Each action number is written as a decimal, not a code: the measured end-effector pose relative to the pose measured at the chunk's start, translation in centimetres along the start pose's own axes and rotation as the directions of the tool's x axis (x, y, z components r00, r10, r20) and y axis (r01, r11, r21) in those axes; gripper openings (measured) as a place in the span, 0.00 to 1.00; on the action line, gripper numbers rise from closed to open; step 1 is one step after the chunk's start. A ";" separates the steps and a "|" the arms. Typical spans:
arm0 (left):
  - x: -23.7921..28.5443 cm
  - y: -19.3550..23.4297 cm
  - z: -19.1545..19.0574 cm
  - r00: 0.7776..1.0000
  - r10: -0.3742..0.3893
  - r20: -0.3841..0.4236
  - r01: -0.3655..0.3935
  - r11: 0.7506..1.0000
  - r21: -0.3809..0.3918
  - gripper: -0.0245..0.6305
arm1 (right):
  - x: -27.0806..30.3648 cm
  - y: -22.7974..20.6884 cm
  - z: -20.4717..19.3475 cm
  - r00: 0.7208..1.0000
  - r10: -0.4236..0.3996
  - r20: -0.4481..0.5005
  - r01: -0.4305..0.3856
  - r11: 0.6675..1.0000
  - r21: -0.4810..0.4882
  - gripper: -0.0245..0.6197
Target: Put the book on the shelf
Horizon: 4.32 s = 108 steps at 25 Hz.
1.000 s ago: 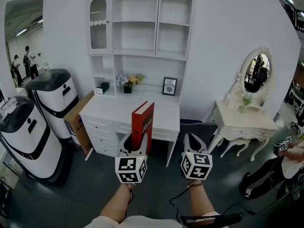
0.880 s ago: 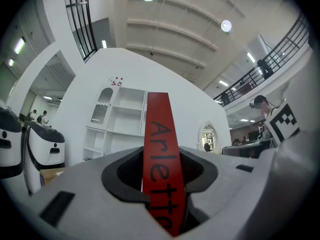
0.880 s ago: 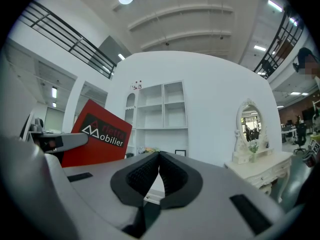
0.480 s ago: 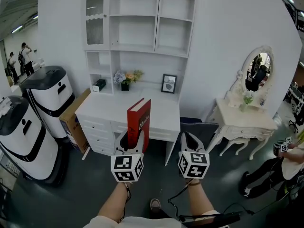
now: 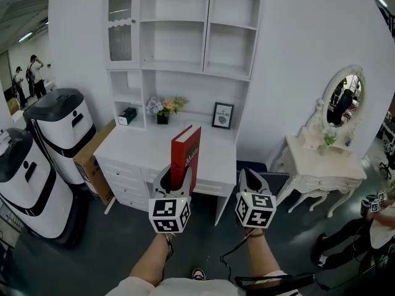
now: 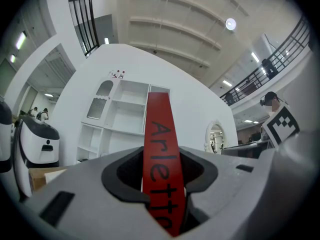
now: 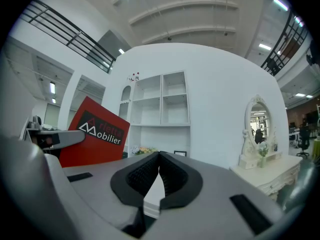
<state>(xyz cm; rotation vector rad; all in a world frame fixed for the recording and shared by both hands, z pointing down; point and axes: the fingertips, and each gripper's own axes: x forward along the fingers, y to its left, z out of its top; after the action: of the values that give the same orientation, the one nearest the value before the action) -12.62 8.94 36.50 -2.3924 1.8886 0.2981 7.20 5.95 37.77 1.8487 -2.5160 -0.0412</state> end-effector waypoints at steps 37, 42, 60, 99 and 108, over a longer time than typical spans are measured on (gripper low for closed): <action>21.9 1.4 -3.2 0.999 0.030 -0.023 -0.030 1.000 0.009 0.30 | 20.4 -10.5 -3.3 0.991 0.016 -0.133 -0.009 0.999 0.052 0.07; 24.0 2.9 -3.6 1.000 0.021 -0.023 -0.021 1.000 0.010 0.30 | 23.1 -10.4 -3.5 0.990 0.007 -0.138 0.000 0.999 0.053 0.07; 37.0 9.4 -6.2 0.997 -0.037 -0.074 0.037 0.999 0.001 0.30 | 38.0 -10.5 -3.1 0.985 -0.022 -0.172 0.033 0.998 0.061 0.07; 47.4 12.5 -8.6 0.989 -0.102 -0.109 0.100 0.995 -0.020 0.30 | 49.6 -12.9 -2.4 0.979 -0.067 -0.190 0.077 0.996 0.048 0.07; 47.4 11.1 -7.8 0.991 -0.094 -0.099 0.093 0.996 -0.017 0.30 | 49.4 -14.2 -2.2 0.981 -0.053 -0.185 0.065 0.996 0.058 0.07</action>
<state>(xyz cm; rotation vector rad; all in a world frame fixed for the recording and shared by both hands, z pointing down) -12.04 -40.34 35.23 -2.5391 1.8110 0.1872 6.05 -45.41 39.46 1.8550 -2.3651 0.2012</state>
